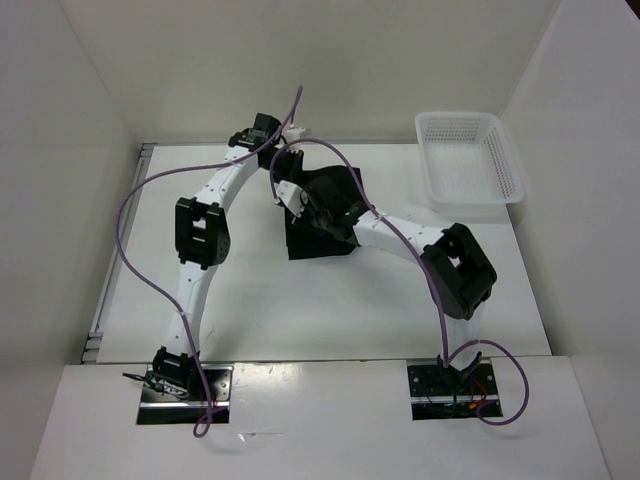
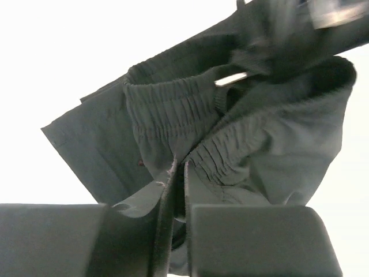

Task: Fold and stack the shorts
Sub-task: Fold the shorts

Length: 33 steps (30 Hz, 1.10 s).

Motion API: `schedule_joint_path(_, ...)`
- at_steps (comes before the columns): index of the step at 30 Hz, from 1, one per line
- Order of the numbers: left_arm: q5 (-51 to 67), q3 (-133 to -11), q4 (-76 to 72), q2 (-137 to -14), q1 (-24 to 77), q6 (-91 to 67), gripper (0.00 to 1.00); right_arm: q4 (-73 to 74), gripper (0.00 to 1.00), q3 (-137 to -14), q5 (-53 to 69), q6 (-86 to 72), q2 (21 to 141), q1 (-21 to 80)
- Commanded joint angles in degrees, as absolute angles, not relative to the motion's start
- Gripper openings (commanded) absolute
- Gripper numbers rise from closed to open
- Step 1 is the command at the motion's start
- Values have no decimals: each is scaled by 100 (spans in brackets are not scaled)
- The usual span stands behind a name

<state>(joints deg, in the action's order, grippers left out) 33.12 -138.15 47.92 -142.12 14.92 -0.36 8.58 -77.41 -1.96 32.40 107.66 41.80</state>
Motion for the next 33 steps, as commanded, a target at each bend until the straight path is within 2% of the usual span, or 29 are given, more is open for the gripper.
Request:
schedule_joint_path(1,2936,-14010,4210,-14773,1354,0,13,1187,19,-7664,-131,3094,10757,4236)
schedule_joint_path(4,2936,-14063,4210,-14888,1354,0,16,1055,31,-7804,-202,3041,10863,4236)
schedule_joint_path(6,2813,-14124,4157,-14889,1354,0,18,1002,34,-7874,-333,3041,10924,4236)
schedule_joint_path(10,2751,-14177,4157,-14941,1230,0,22,940,34,-7927,-545,3198,10978,4236)
schedule_joint_path(15,2988,-13958,4157,-14757,1125,0,32,993,43,-8138,-404,3199,11170,4236)
schedule_joint_path(17,3050,-13896,4157,-14695,1125,0,47,940,43,-8252,-352,3138,11285,4236)
schedule_joint_path(19,3111,-13835,4157,-14634,1125,0,56,879,43,-8463,-421,3077,11452,4236)
schedule_joint_path(20,3164,-13834,4157,-14555,1125,0,66,818,43,-8603,-422,3076,11452,4236)
schedule_joint_path(22,3216,-13773,4157,-14345,1072,0,78,817,43,-8709,-422,3076,11514,4236)
schedule_joint_path(24,3313,-13694,4157,-14047,993,0,100,817,43,-8763,-422,3076,11514,4236)
schedule_joint_path(27,3585,-13352,4157,-13608,817,0,100,817,43,-8763,-422,3076,11627,4236)
schedule_joint_path(33,3928,-12070,4035,-12904,510,0,100,817,50,-8710,-282,3076,11777,4236)
